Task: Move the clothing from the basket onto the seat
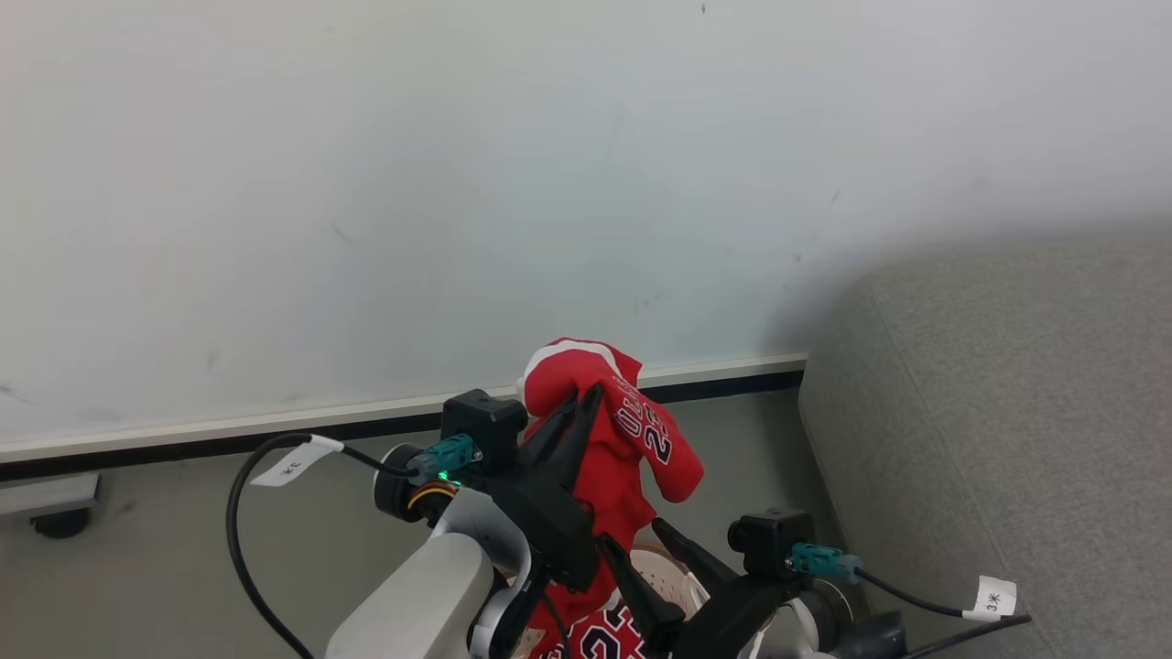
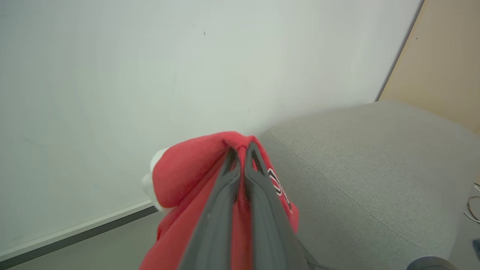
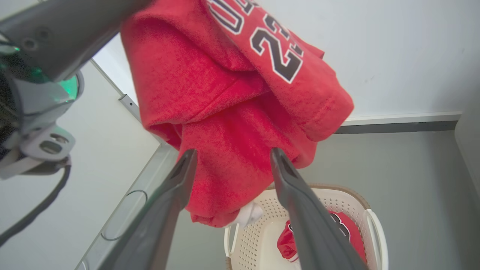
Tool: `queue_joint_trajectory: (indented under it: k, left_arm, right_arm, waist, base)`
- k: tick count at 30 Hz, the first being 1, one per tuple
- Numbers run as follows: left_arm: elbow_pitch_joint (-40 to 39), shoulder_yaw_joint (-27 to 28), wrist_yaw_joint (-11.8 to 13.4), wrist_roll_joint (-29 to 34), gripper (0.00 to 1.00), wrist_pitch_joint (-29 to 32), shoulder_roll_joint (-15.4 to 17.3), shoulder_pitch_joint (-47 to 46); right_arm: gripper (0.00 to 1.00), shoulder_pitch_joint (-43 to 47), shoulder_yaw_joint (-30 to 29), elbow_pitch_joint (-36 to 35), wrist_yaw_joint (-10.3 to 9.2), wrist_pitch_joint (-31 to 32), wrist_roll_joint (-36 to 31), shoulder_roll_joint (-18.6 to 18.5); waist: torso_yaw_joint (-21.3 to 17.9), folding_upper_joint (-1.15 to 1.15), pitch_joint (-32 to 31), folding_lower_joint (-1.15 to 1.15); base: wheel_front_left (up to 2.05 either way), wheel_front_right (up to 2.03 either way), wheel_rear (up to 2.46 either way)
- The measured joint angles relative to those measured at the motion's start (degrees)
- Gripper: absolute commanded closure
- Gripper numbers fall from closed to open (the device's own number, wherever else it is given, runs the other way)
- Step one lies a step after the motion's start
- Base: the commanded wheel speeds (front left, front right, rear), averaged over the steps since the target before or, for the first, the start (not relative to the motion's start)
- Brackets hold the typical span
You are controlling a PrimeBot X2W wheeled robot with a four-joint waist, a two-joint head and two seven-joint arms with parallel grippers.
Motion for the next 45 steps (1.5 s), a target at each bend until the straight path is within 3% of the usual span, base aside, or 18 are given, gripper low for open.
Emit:
queue_joint_trajectory:
  k: [7, 16, 23, 24, 25, 26, 28, 30, 31, 32, 38, 45]
  left_arm:
    - [-2.6, -4.0, 1.7, -3.0, 1.0, 0.0, 0.0, -0.2]
    - [-7.8, -8.4, 3.9, -8.0, 1.0, -0.1, 0.0, -1.4]
    - [-10.8, -10.7, 5.6, -9.9, 1.0, -0.1, 0.0, -2.4]
    - [-10.8, -10.8, 5.8, -9.9, 1.0, -0.1, 0.0, -2.4]
    - [-10.8, -10.9, 6.0, -9.9, 1.0, -0.1, 0.0, -2.4]
    - [-10.7, -10.9, 6.0, -9.9, 1.0, -0.1, 0.0, -2.4]
    - [-10.3, -10.8, 6.1, -9.9, 1.0, -0.6, 0.0, -2.4]
    - [-9.5, -10.6, 6.6, -9.8, 0.57, -1.3, 0.4, -2.4]
    - [-8.9, -10.5, 6.6, -9.5, 0.32, -2.0, 0.7, -2.4]
    - [-8.1, -10.3, 7.0, -9.1, 0.0, -2.7, 1.1, -2.4]
    - [-3.2, -9.3, 6.9, -8.5, 0.0, -6.0, 3.7, -0.6]
    - [-1.7, -7.6, 5.1, -8.6, 0.0, -8.7, 6.3, 3.2]
  right_arm:
    - [0.0, -2.7, 3.0, 2.1, 0.0, -1.0, 3.8, 0.1]
    - [0.0, -4.8, 1.3, 9.1, 0.0, -2.2, 0.2, 0.1]
    - [0.0, -5.6, 0.2, 10.7, 0.0, -4.1, -1.1, 0.1]
    - [0.31, -5.7, 0.0, 10.9, 0.0, -4.4, -1.5, 0.1]
    - [0.7, -5.7, -0.3, 11.1, 0.0, -4.6, -1.8, 0.1]
    - [1.0, -5.8, -0.5, 11.2, 0.0, -4.9, -2.1, 0.1]
    - [1.0, -6.0, -0.9, 11.3, 0.0, -5.2, -2.6, 0.1]
    - [1.0, -6.2, -1.2, 11.3, 0.0, -5.5, -3.2, 0.1]
    - [1.0, -6.3, -1.4, 11.2, 0.0, -5.6, -3.7, 0.1]
    - [1.0, -6.4, -1.6, 11.1, 0.0, -5.6, -4.0, 0.1]
    - [1.0, -6.1, -3.6, 9.9, 0.0, -5.6, -6.4, 0.1]
    - [1.0, -3.5, -8.9, 7.4, 0.0, -5.2, -11.5, 0.1]
  waist:
    - [1.8, 0.01, -0.1, 0.0]
    - [3.4, 0.0, -0.8, 0.0]
    - [3.8, 0.0, -1.3, 0.0]
    - [3.7, 0.0, -1.4, 0.0]
    - [3.7, 0.0, -1.4, 0.0]
    - [3.7, 0.0, -1.4, 0.0]
    - [3.6, 0.0, -1.4, 0.0]
    - [3.4, 0.0, -1.3, 0.0]
    - [3.3, 0.0, -1.2, 0.0]
    - [3.2, 0.0, -1.1, 0.0]
    - [2.1, 0.0, -0.6, 0.0]
    - [1.3, 0.0, -0.2, 0.0]
  base:
    - [0.0, 0.0, 0.0]
    - [0.0, 0.0, 0.0]
    - [0.0, 0.0, 0.0]
    - [0.0, 0.0, 0.0]
    - [0.0, 0.0, 0.0]
    - [0.0, 0.0, 0.0]
    - [0.0, 0.0, 0.0]
    - [0.0, 0.0, 0.0]
    - [0.0, 0.0, 0.0]
    - [0.0, 0.0, 0.0]
    - [0.0, 0.0, 0.0]
    - [0.0, 0.0, 0.0]
